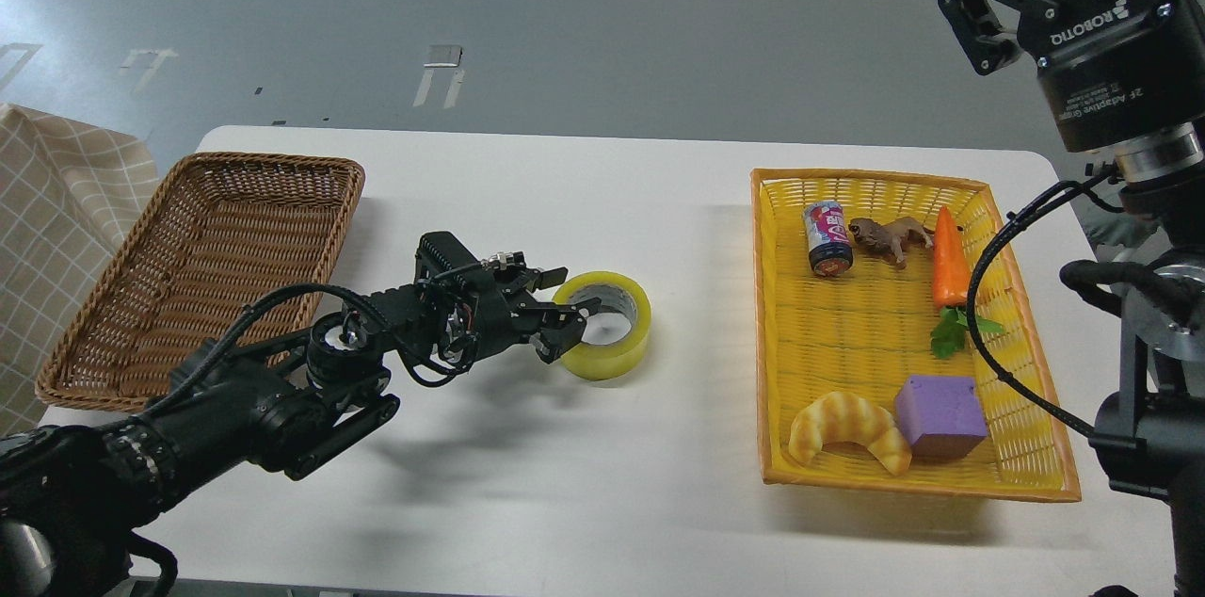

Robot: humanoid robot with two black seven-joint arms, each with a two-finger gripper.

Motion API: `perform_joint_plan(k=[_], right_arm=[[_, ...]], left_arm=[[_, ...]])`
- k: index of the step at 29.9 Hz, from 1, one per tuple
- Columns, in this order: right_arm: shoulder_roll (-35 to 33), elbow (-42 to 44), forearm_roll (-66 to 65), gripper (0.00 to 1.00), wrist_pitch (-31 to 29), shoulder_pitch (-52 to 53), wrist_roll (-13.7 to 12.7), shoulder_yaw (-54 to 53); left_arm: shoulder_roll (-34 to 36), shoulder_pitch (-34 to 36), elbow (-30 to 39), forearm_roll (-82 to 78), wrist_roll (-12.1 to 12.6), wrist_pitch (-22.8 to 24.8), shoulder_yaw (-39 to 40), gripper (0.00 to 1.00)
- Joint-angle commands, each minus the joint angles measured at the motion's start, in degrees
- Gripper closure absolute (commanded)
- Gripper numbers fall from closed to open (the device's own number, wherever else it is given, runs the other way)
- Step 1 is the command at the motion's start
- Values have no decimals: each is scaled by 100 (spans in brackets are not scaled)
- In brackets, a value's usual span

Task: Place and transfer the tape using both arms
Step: 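Grasp the tape roll's rim with the left gripper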

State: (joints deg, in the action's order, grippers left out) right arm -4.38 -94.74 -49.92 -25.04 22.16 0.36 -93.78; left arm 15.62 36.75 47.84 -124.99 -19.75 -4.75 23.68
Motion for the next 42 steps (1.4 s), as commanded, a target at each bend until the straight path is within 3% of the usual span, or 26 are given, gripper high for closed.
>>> perform_joint_plan(k=[1,5,6,8,23,37,42], right_arm=[[-2,-1,-9,1,-1,-63,8,-35],[-2,-1,-9,1,8,-72,8,-70],[-2,-1,0,1,8,-98,8,-70],[7,-1,-9,1,8,-116,8,-70],[7,26,-9,1,8,-177,8,-53],[16,52,-9,1,-1,-230,8,-44],[34,52,-9,1,8,-230,8,-35]], left_arm=[[-7,-2,-73,-1,33,9,-3,54],[-7,7,-152,-1,33,9,-3,57],[-7,25,-170,-1,24,9,-3,68],[2,34,-170,-1,33,9,-3,71],[2,235,-152,89,-11,9,-3,85],[186,657,-143,318,-46,35,-240,87],[406,1088,-135,335,-257,62,-486,87]])
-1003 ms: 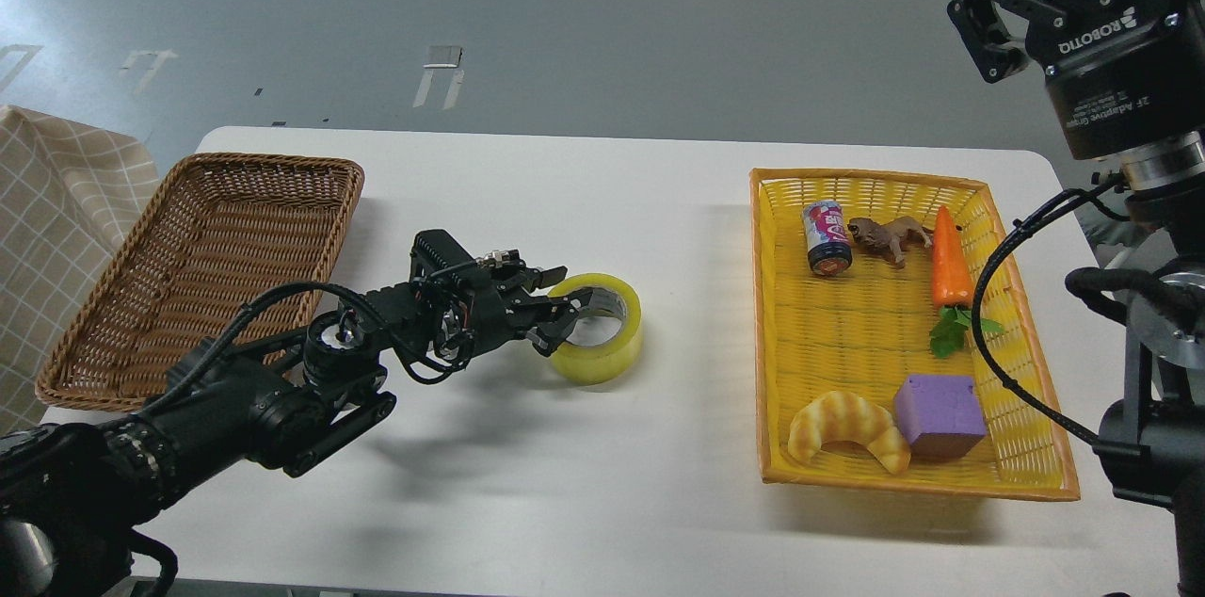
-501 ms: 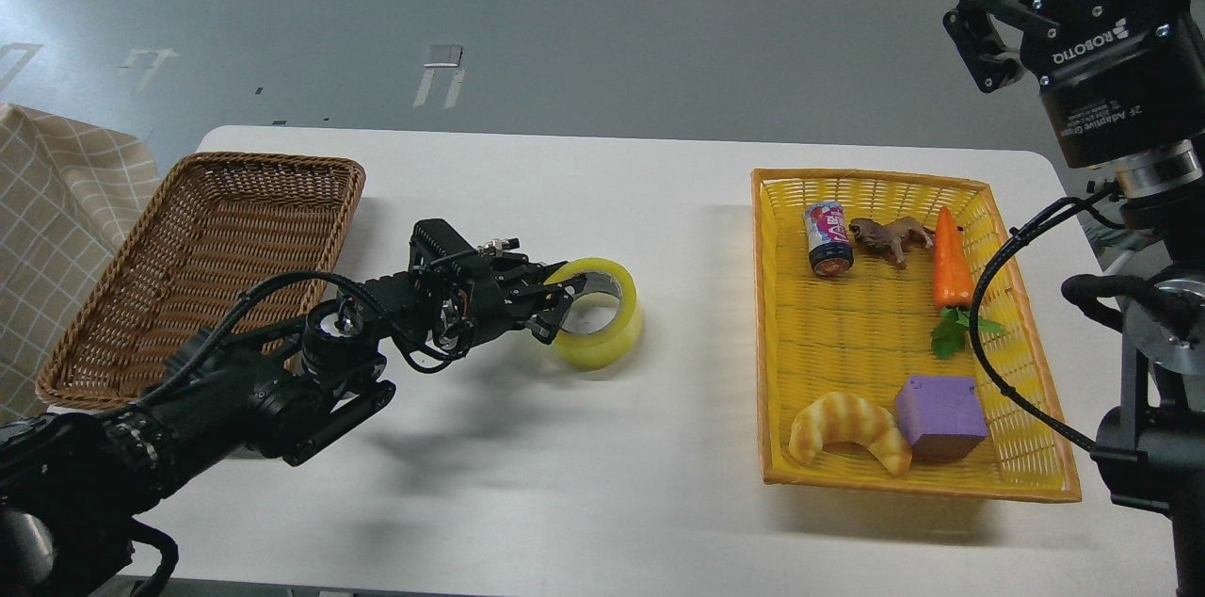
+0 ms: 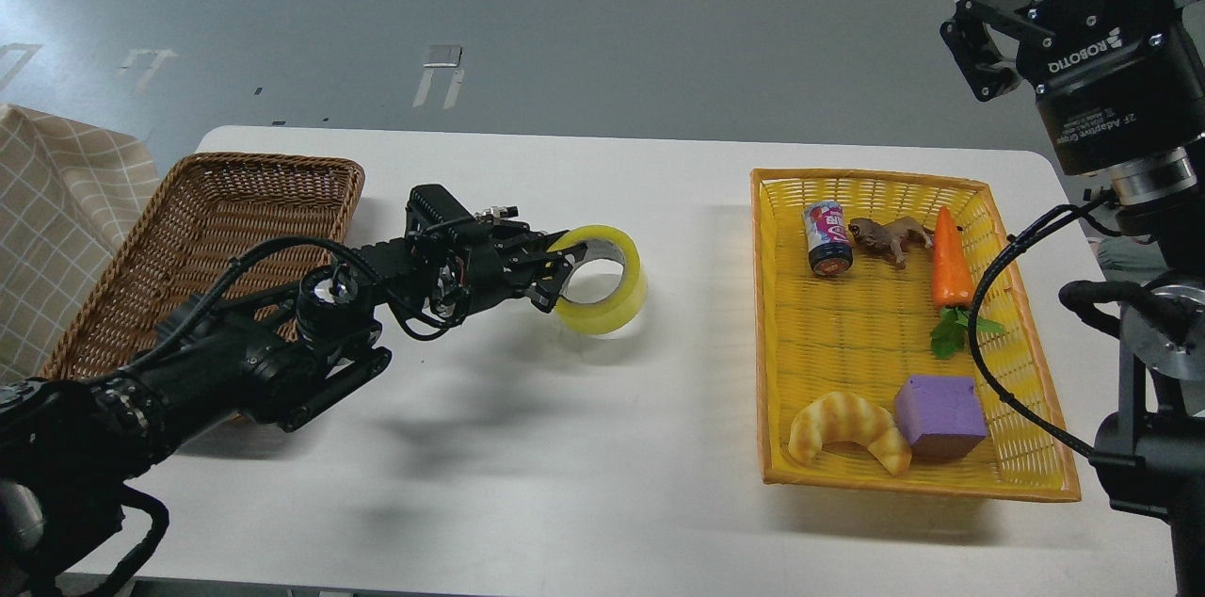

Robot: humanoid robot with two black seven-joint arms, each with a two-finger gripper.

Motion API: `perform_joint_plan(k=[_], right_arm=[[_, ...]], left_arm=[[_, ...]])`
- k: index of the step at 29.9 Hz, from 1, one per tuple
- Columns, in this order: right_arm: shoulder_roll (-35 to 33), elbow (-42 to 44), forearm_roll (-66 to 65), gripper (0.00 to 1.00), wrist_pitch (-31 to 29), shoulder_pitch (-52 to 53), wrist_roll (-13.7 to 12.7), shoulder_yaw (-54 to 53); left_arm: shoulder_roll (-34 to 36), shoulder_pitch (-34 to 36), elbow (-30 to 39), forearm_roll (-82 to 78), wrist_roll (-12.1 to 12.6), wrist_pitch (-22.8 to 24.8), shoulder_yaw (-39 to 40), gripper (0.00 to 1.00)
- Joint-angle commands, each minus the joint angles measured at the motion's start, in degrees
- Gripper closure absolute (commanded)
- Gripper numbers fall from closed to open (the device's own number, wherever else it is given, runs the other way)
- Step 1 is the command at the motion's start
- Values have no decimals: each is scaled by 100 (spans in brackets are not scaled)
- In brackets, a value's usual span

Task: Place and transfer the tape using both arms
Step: 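Grasp the tape roll's rim with the left gripper, then lift and carry the tape roll over the wicker basket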

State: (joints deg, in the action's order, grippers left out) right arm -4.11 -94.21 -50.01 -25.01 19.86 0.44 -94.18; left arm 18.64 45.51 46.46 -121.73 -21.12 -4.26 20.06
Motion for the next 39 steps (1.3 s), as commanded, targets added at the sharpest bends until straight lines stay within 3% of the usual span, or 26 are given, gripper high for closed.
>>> perform_joint_plan(k=[1,5,9,15,23,32,36,39], right_arm=[[15,-9,0,1,5,0,0,5],[15,-9,0,1,-4,-17,0,5],[15,-9,0,1,-4,-44,8,5],[24,-18,0,1,5,-79,17,5],[24,-9,0,1,-3,-88,17,5],[33,-9,0,1,-4,-97,17,32],[33,-9,0,1,-4,-97,17,32],[33,-1,0,1,-4,-97,17,58]], left_arm=[[166,343,4,17,-173,65,-186,87],[289,521,4,35,-218,162,-222,87],[719,740,21,158,-428,373,-231,87],[1124,802,30,184,-455,382,-222,87],[2195,863,74,773,-688,364,-213,87],[3109,996,65,1177,-688,364,-222,86],[3111,995,65,1178,-688,364,-222,86],[3611,741,56,1511,-688,338,-231,86]])
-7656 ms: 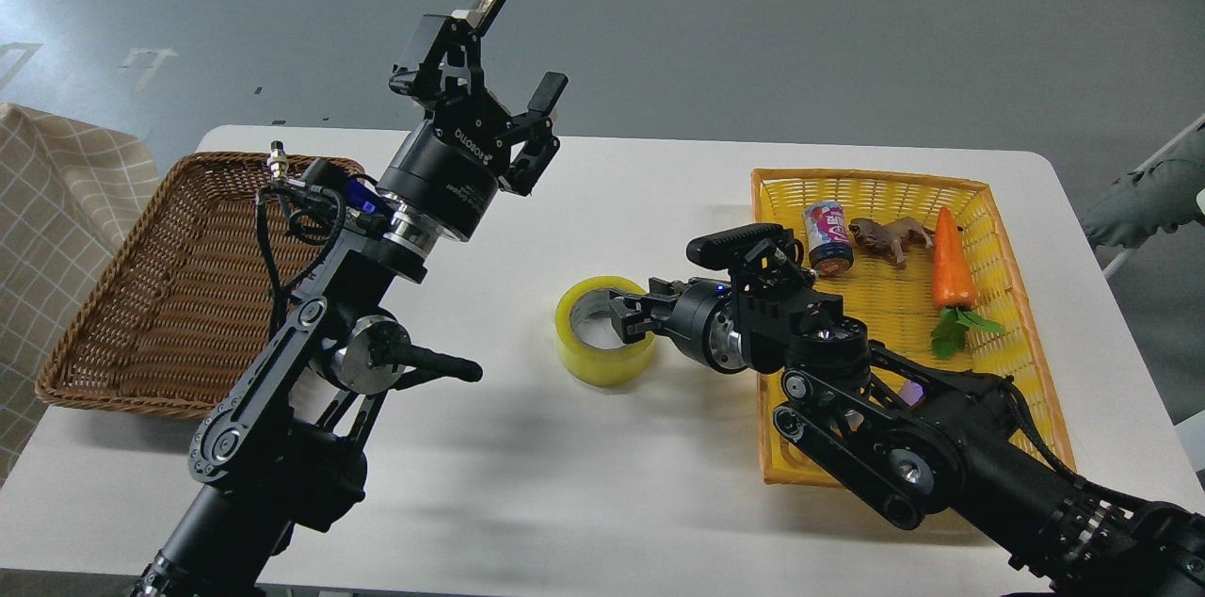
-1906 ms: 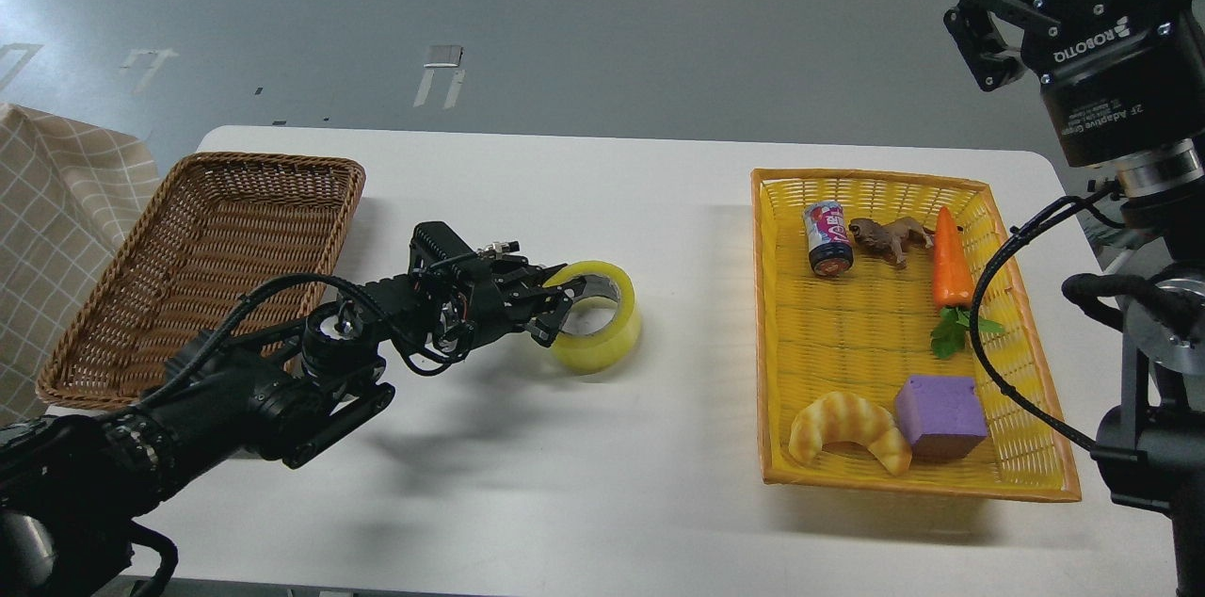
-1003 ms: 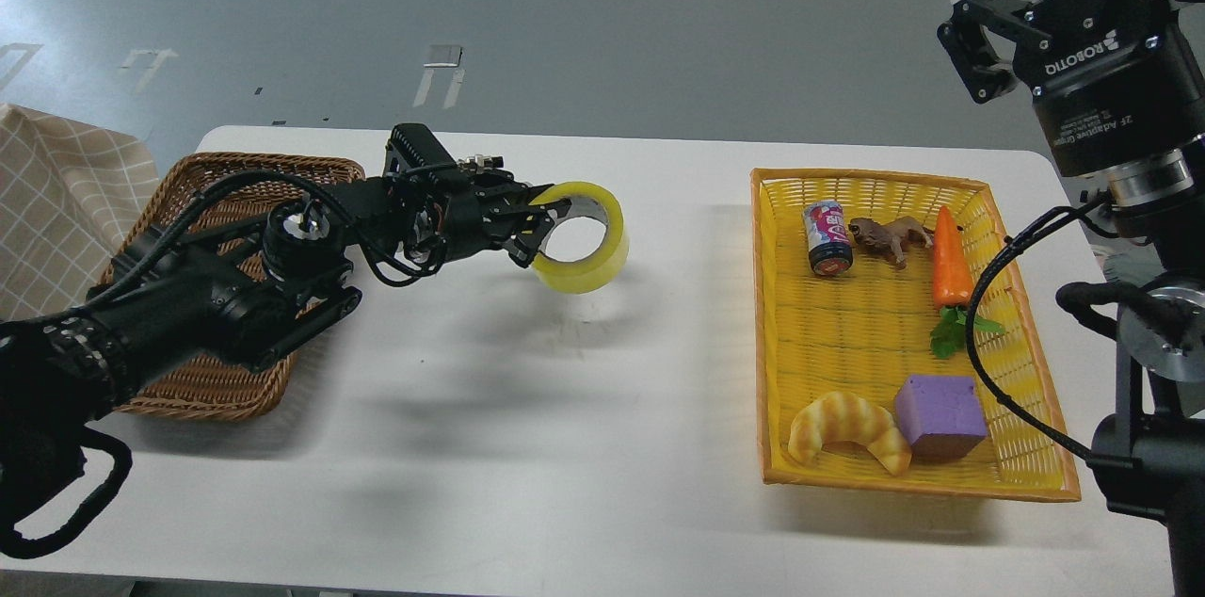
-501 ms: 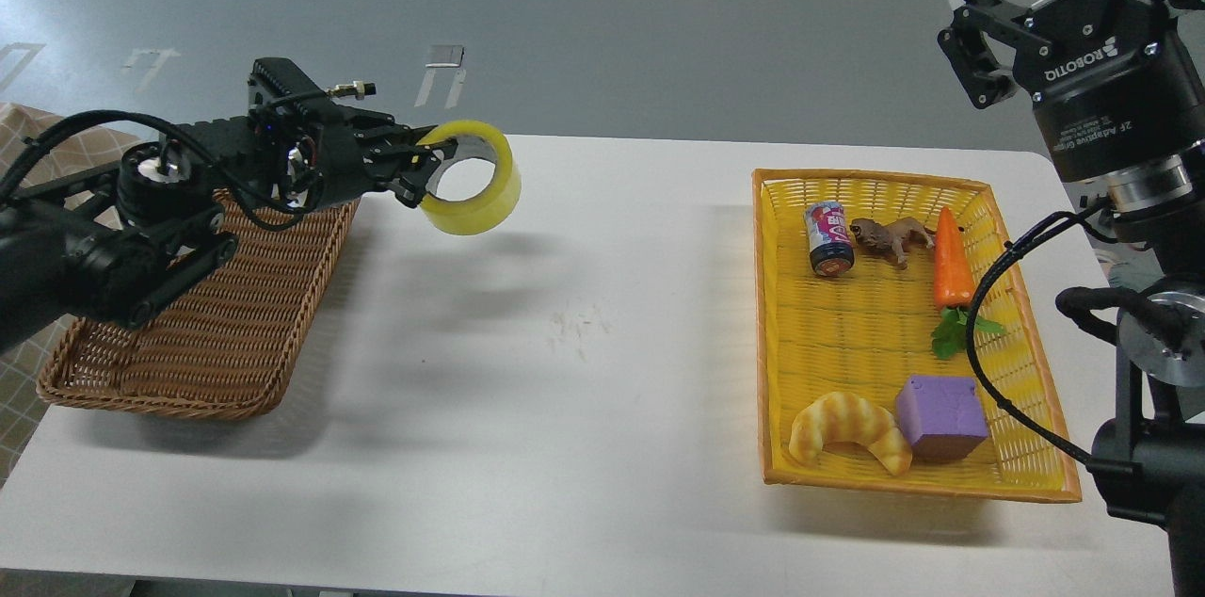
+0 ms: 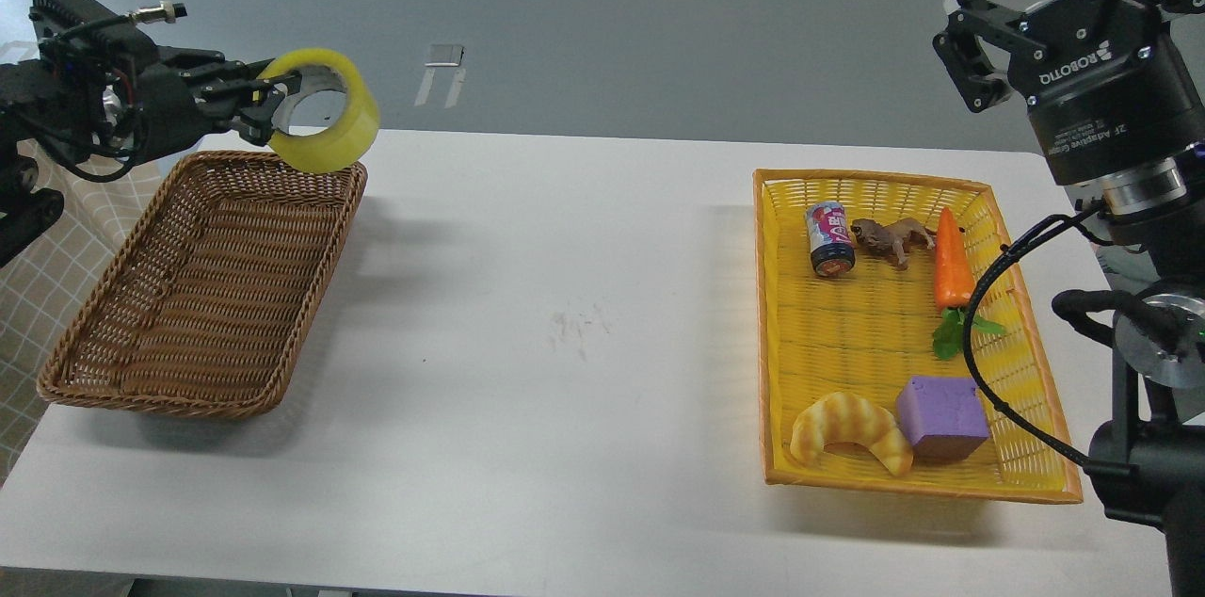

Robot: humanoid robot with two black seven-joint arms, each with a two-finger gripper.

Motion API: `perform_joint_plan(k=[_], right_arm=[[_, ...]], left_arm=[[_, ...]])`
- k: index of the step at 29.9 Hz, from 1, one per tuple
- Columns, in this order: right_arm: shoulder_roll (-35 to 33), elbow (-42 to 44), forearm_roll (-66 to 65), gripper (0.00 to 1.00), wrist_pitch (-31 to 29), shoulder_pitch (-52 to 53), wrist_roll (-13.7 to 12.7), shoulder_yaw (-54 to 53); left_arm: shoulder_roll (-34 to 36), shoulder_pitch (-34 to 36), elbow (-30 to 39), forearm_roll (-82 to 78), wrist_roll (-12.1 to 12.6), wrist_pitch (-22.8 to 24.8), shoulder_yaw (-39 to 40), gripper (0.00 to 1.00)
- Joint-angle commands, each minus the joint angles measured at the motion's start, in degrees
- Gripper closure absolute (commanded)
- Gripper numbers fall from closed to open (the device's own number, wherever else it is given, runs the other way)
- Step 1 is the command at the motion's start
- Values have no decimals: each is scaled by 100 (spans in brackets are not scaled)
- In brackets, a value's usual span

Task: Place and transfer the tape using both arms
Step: 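Lift and carry the tape roll over the wicker basket, then lower the tape roll into the wicker basket and open the left gripper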

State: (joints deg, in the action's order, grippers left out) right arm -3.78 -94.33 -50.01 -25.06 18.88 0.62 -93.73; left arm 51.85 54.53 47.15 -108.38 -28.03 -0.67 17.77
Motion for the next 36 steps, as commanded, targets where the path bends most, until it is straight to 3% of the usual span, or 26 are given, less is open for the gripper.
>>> perform_joint_plan(k=[1,7,20,36], right_arm=[[0,11,0,1,1,2,-1,13],[8,11,-9,1,1,-7,-1,126],[-27,2,-9,1,-8,-77,-1,144],[-35,11,-26,1,-8,-121,-9,144]], left_arm=[[291,-162,-13,177,3,-21,-2,86],[668,-591,-13,570,3,-126,-2,86],[581,-1541,-92,678,3,-583,-2,83],[370,-1885,-101,976,3,-715,-2,79]])
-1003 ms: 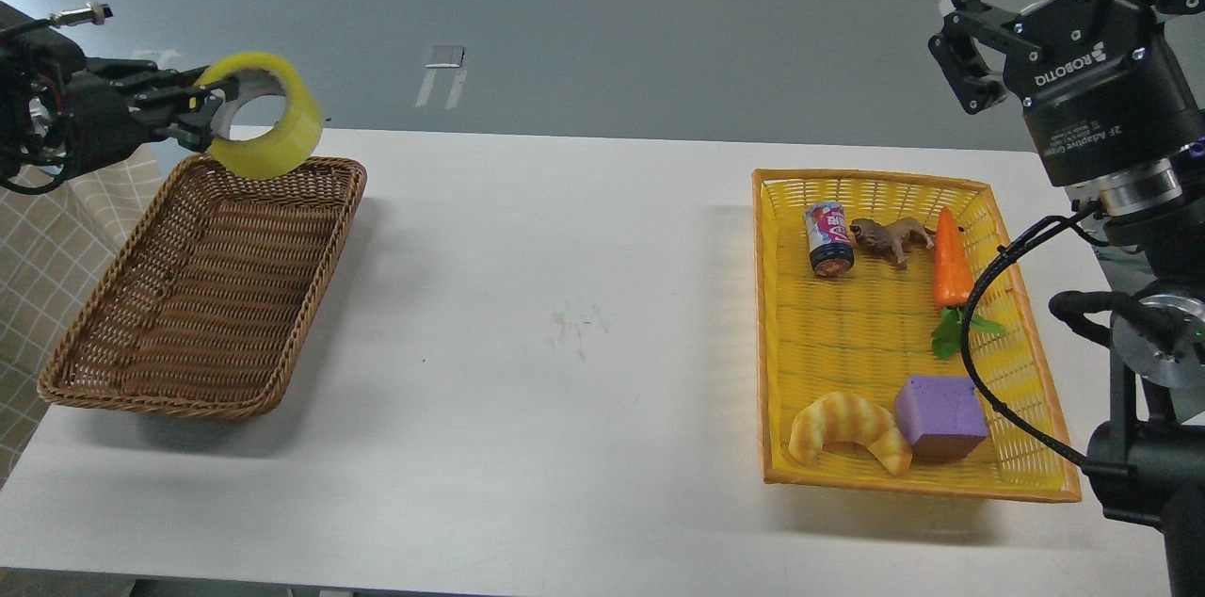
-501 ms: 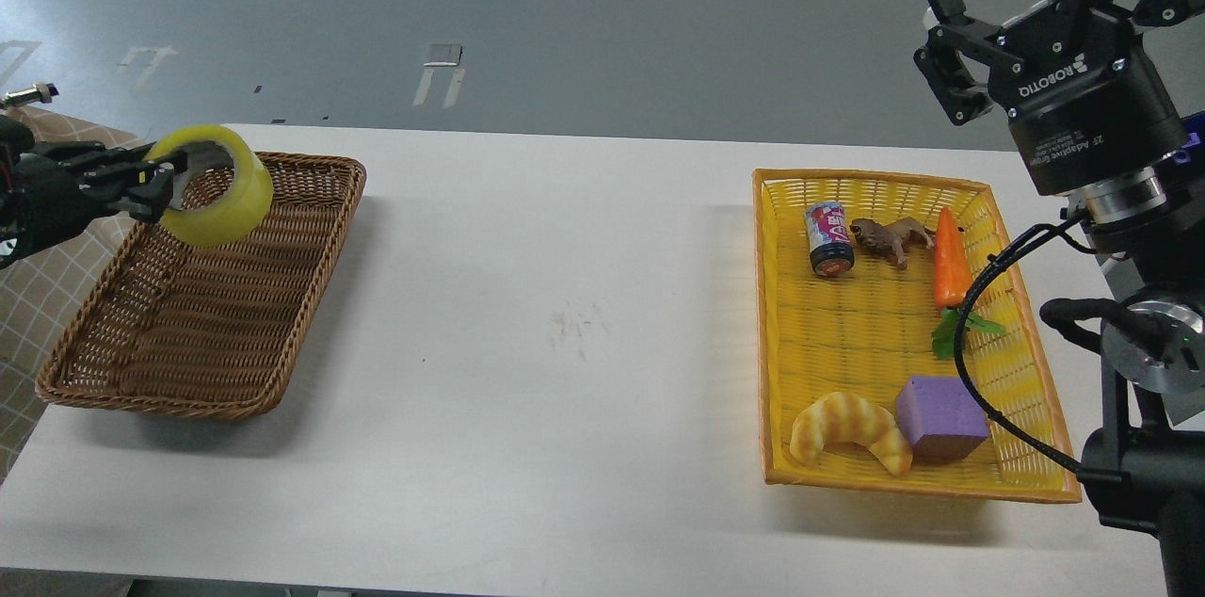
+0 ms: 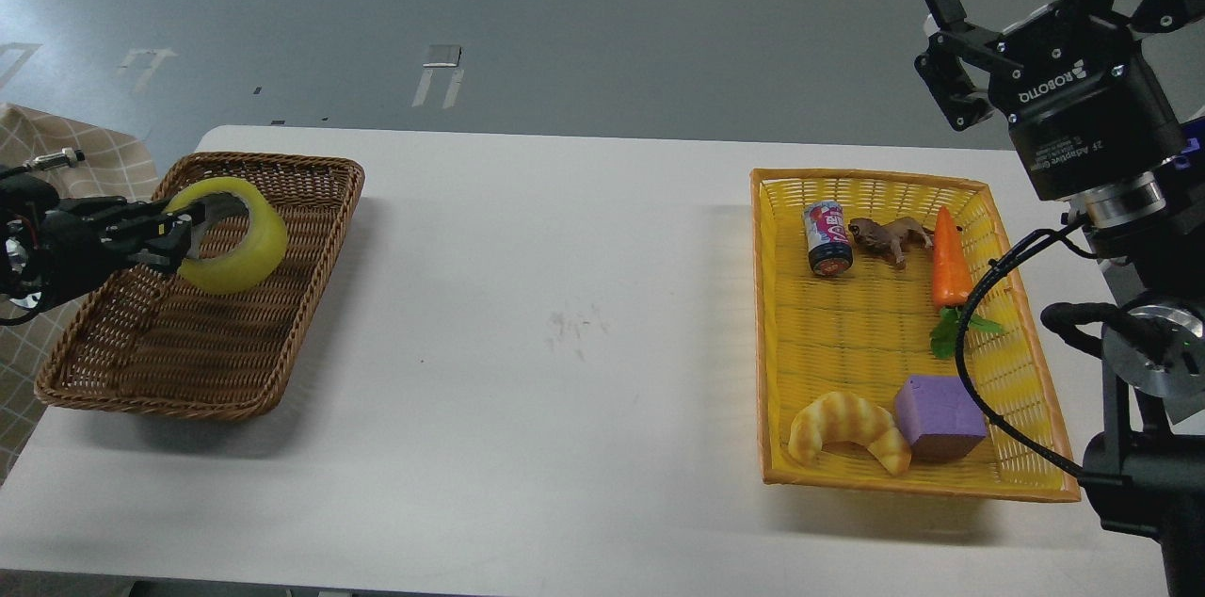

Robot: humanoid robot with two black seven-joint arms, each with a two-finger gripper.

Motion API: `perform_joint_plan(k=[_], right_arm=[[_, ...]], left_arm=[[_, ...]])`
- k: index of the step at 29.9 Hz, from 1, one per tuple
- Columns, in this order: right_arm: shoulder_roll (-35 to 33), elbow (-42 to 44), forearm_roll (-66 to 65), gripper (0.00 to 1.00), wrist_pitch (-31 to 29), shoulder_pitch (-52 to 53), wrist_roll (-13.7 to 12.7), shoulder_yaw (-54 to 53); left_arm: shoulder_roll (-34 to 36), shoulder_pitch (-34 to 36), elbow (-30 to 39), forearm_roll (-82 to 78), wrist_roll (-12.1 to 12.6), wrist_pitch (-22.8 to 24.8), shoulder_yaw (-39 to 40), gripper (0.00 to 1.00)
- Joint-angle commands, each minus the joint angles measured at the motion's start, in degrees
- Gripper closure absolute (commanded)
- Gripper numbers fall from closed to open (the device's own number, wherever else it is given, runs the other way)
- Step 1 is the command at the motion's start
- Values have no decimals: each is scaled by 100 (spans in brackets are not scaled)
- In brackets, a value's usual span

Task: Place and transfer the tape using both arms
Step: 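Lower the tape roll into the wicker basket and open the left gripper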

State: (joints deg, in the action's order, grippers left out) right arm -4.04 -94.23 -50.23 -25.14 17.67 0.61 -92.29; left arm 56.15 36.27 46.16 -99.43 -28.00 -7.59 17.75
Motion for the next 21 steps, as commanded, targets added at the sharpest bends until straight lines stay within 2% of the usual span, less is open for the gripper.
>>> perform_joint_plan(k=[1,9,13,14,15,16,17,18,19,21], right_arm=[[-9,1,-4,1,0,0,-9,0],[-17,27,-13,1,9,-9,-26,9],[-26,27,-13,1,0,-9,-26,0],[-26,27,-13,1,9,-9,-26,0],[-26,27,-13,1,9,-9,-26,0],[-26,27,-13,1,9,-9,-26,0],[-26,27,-13,1,0,-9,-26,0],[-26,27,-13,1,9,-9,-26,0],[-26,27,-13,1,9,-9,-26,0],[-18,18,-13,1,9,-17,-26,0]], left_arm=[[-60,-59,-1,82,0,-23,0,79],[-262,-77,-1,249,0,-14,0,70],[-298,-68,-1,267,0,-14,9,59],[-306,-68,-1,267,0,-14,9,53],[-306,-77,-1,310,0,-14,9,37],[-306,-77,-1,311,0,-14,9,37],[-306,-77,7,476,0,-14,9,21],[-306,-77,25,617,0,-14,9,16],[-306,-77,25,618,0,-14,9,16],[-324,-68,78,820,0,3,9,7]])
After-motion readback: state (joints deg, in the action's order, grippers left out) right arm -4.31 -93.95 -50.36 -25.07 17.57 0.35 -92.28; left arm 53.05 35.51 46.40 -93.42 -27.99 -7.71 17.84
